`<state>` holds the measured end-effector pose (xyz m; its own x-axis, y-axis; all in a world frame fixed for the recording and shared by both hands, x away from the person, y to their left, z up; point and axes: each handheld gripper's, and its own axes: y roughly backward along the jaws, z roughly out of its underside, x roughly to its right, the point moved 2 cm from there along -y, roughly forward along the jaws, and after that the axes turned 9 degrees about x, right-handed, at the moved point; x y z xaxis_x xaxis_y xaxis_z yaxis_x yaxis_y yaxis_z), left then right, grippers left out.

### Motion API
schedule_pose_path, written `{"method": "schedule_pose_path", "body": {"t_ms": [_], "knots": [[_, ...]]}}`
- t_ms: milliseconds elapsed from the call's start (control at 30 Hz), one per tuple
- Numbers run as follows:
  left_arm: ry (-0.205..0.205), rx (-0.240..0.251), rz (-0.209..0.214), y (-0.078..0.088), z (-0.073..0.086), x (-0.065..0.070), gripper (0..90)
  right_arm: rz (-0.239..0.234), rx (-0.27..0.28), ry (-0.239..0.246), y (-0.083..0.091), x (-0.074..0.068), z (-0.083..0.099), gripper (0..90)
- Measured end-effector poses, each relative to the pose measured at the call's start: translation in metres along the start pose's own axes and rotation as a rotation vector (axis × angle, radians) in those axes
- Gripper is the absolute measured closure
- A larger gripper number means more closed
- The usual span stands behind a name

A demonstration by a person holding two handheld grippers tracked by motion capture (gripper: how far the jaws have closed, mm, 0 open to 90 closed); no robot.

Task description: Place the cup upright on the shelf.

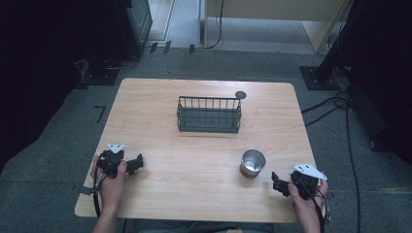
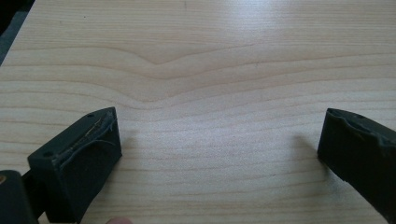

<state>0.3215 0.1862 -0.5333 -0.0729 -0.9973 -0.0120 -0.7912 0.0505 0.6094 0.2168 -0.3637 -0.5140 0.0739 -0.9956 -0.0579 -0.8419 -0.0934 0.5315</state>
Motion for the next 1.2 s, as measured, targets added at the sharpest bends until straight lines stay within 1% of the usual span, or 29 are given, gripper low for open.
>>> {"method": "schedule_pose_path", "body": {"t_ms": [133, 333, 367, 433, 600, 667, 800, 1067, 1200], "knots": [[0.000, 0.000, 0.000, 0.000, 0.000, 0.000, 0.0, -0.038, 0.002, 0.026, 0.001, -0.008, -0.001, 2.0], [0.000, 0.000, 0.000, 0.000, 0.000, 0.000, 0.0, -0.082, 0.011, 0.039, 0.002, -0.017, -0.004, 0.9], [0.000, 0.000, 0.000, 0.000, 0.000, 0.000, 0.0, -0.104, 0.013, 0.042, 0.002, -0.019, -0.004, 0.7], [0.000, 0.000, 0.000, 0.000, 0.000, 0.000, 0.0, -0.126, 0.013, 0.046, 0.002, -0.022, -0.005, 0.7], [0.000, 0.000, 0.000, 0.000, 0.000, 0.000, 0.0, -0.165, 0.007, 0.070, 0.001, -0.032, -0.006, 0.7], [0.000, 0.000, 0.000, 0.000, 0.000, 0.000, 0.0, -0.188, 0.010, 0.082, 0.000, -0.036, -0.007, 0.7], [0.000, 0.000, 0.000, 0.000, 0.000, 0.000, 0.0, -0.211, 0.008, 0.099, -0.002, -0.043, -0.009, 0.7], [0.000, 0.000, 0.000, 0.000, 0.000, 0.000, 0.0, -0.235, 0.011, 0.103, -0.008, -0.056, -0.014, 0.8], [0.000, -0.001, 0.000, 0.000, 0.000, 0.000, 0.0, -0.255, 0.020, 0.101, -0.012, -0.062, -0.017, 0.8]]}}
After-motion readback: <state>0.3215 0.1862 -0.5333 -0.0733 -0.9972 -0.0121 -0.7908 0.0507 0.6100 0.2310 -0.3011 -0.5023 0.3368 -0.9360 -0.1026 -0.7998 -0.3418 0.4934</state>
